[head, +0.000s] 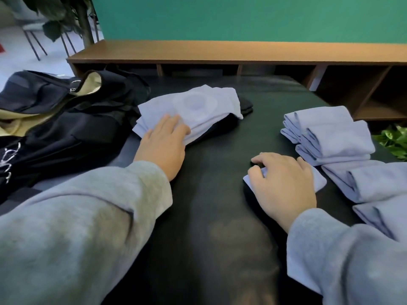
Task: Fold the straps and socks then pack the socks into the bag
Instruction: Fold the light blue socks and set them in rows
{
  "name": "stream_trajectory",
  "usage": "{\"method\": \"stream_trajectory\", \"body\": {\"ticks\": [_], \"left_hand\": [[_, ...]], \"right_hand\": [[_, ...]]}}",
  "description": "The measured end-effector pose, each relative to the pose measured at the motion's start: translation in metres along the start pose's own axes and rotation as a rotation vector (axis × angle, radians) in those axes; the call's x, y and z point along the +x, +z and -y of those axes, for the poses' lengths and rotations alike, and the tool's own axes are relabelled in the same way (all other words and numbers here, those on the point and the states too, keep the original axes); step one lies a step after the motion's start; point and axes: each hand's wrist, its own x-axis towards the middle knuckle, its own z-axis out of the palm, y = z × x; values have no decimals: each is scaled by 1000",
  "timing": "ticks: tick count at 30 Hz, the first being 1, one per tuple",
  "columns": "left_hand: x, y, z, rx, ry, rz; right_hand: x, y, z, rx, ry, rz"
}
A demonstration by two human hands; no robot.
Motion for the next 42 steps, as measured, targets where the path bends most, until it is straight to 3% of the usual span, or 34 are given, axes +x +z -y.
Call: {"method": "stream_trajectory", "body": {"ticks": [8, 11, 15, 20, 24, 30, 36, 42], "left_hand": [[-9, 4, 0, 157, -48, 38], [-15, -1, -4, 145, -59, 23], [-28, -13, -9, 127, -13, -73], [-61, -15, -11, 110, 167, -326], [-97, -10, -17, 22, 257, -392], [-146, -13, -31, -164, 281, -310], [-172, -21, -40, -378, 162, -215], [-187, -32, -24, -418, -41, -164]], "right_hand": [[-5, 2, -3, 305, -77, -172], [-11, 0, -1, 363, -196, -273], [-24, -3, 3, 282, -398, -326], [-52, -6, 12, 251, -493, -264], [-78, -3, 22, 271, -445, -131], [-111, -5, 41, 411, -245, 54], [-119, -3, 44, 305, -283, -59], [-118, -8, 44, 340, -194, 20]]}}
